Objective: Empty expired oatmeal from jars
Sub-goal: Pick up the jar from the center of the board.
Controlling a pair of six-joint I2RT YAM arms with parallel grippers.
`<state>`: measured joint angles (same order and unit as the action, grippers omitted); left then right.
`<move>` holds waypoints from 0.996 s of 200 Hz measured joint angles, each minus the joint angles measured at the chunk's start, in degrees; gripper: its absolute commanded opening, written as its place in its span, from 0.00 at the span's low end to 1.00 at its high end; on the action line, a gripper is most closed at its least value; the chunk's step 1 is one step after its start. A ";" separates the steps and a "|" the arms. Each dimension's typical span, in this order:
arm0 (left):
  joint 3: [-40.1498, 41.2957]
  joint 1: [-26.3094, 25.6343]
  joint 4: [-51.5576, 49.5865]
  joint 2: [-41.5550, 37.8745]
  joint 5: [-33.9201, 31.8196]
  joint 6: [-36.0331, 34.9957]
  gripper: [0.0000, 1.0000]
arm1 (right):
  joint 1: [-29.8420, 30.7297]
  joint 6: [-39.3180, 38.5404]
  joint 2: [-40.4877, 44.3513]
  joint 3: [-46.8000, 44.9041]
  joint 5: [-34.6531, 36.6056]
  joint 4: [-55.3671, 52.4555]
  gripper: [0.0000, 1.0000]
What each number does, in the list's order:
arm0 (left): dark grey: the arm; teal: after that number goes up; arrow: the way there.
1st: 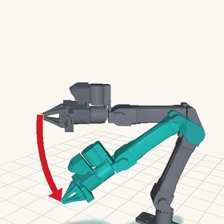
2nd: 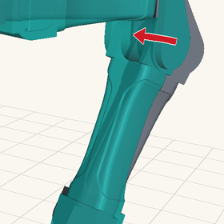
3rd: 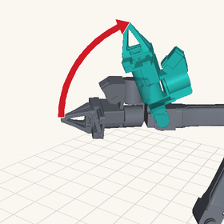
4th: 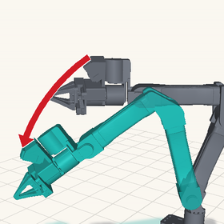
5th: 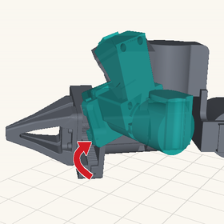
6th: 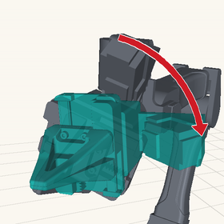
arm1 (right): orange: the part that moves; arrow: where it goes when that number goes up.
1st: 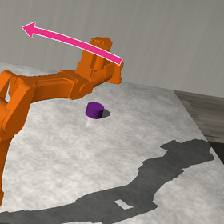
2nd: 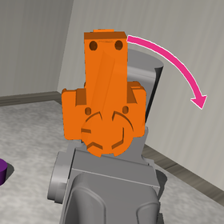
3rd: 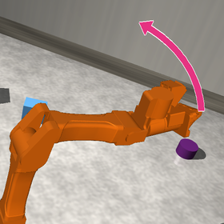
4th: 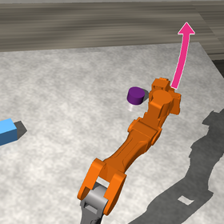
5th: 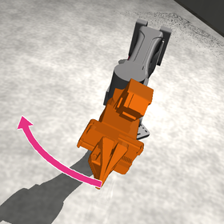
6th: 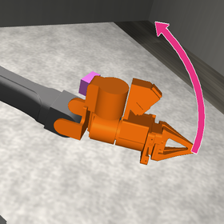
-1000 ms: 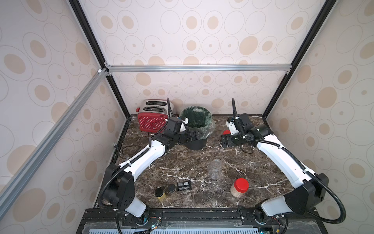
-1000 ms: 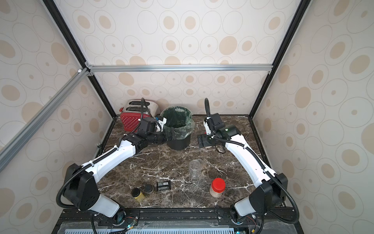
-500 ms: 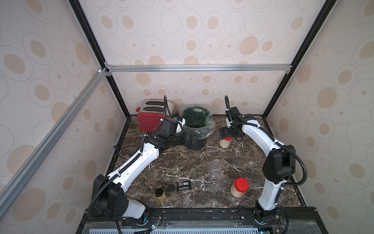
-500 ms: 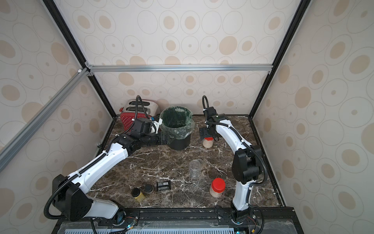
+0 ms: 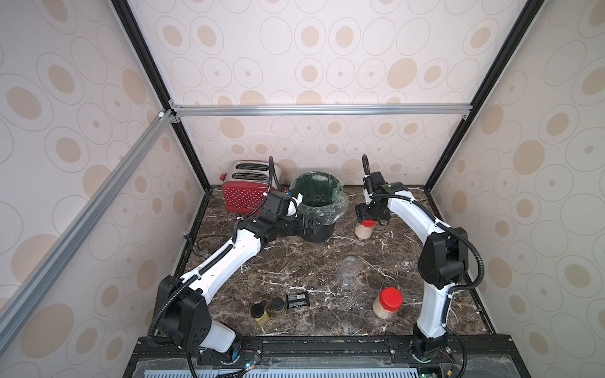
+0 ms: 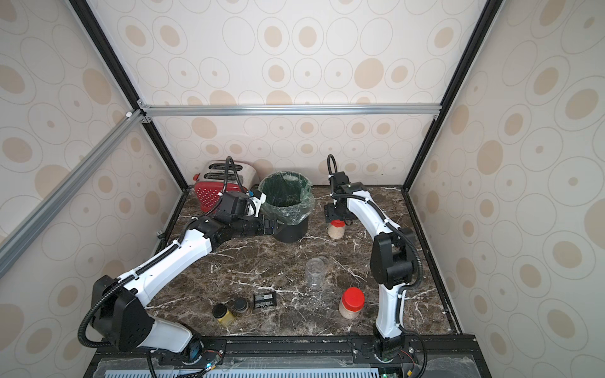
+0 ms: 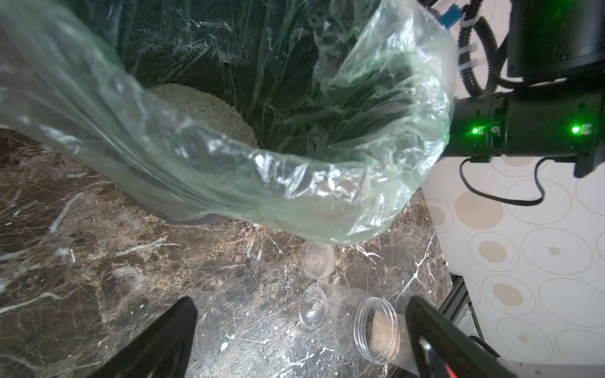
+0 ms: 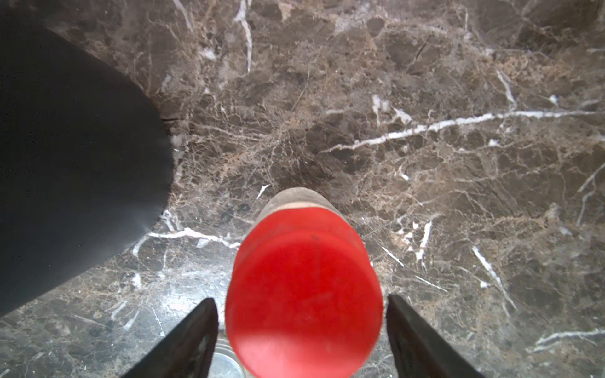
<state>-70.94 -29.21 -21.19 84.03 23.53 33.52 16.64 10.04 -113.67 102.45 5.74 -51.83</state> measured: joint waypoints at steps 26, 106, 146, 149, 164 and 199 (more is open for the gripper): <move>0.00 0.00 0.22 0.59 0.35 0.00 0.99 | 0.00 -0.07 -0.74 0.13 -0.76 0.11 0.71; 0.00 -1.86 -0.90 0.07 -3.02 -4.17 0.99 | 0.00 -0.02 3.26 -2.29 -2.80 -0.94 0.54; 0.35 -10.16 -0.55 -3.76 -11.23 -12.22 0.99 | 0.00 -0.07 19.17 -8.72 -8.07 -1.42 0.51; 0.52 -10.64 -0.22 -4.09 -11.72 -12.66 0.99 | -0.02 -0.07 20.55 -9.18 -8.79 -1.38 0.51; 1.84 -13.31 1.60 -6.01 -14.19 -15.67 0.99 | -0.02 -0.04 26.40 -11.02 -11.98 -1.36 0.50; 6.47 -18.71 9.14 -8.17 -17.88 -25.18 0.99 | 0.50 0.13 34.67 -15.28 -20.24 -1.97 0.49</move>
<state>-64.47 -47.92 -12.05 75.85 5.65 8.34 17.15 10.17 -79.00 87.18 -14.50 -53.80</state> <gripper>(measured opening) 0.990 0.657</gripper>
